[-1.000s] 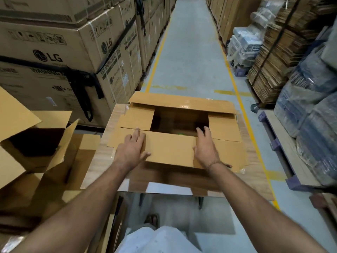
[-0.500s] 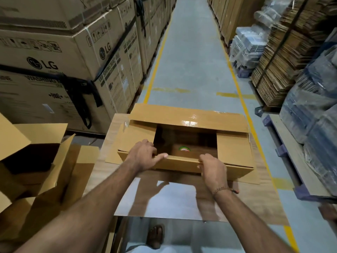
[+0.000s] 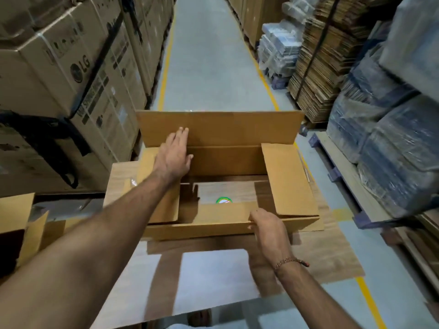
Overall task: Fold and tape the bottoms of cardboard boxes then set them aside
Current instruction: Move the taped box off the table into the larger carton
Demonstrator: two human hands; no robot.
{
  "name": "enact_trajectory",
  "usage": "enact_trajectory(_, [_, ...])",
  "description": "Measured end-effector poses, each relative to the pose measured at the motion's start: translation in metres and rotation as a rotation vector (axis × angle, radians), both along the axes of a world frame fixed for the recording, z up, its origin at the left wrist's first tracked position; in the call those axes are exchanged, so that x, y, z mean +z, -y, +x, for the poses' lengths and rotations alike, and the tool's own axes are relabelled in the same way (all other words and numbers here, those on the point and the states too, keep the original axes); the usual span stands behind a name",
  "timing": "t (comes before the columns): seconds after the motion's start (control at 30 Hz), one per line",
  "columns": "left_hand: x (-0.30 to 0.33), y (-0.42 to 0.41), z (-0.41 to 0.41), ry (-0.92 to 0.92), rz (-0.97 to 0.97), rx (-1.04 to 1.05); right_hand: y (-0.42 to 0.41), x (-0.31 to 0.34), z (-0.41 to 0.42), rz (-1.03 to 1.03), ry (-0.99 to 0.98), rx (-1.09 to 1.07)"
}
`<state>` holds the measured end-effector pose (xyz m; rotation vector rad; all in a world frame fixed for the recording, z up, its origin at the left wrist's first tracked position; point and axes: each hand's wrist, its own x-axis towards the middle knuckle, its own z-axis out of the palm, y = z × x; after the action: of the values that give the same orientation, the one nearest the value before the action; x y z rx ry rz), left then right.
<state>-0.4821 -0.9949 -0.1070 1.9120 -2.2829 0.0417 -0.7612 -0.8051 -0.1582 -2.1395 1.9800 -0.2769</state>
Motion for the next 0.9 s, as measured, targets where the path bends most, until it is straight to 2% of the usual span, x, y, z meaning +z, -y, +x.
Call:
enact_trajectory(0.13, [-0.014, 0.041, -0.004, 0.120, 0.225, 0.030, 0.004, -0.001, 0.002, -0.014, 0.004, -0.018])
enact_trajectory(0.3, [-0.032, 0.080, -0.005, 0.158, 0.336, 0.003, 0.007, 0.006, 0.006, -0.007, -0.022, -0.023])
enact_trajectory(0.47, [-0.047, 0.084, -0.001, 0.048, 0.276, 0.040, 0.008, 0.009, 0.013, -0.013, -0.043, -0.066])
enact_trajectory(0.67, [-0.046, 0.084, 0.001, 0.111, 0.277, 0.018, 0.011, 0.007, 0.012, -0.003, -0.047, -0.070])
enact_trajectory(0.8, [-0.049, 0.071, -0.005, 0.128, 0.286, 0.077, 0.012, 0.007, 0.013, 0.018, -0.069, -0.074])
enact_trajectory(0.9, [-0.042, 0.047, -0.011, 0.152, 0.308, 0.112, 0.013, 0.008, 0.003, 0.079, -0.101, 0.022])
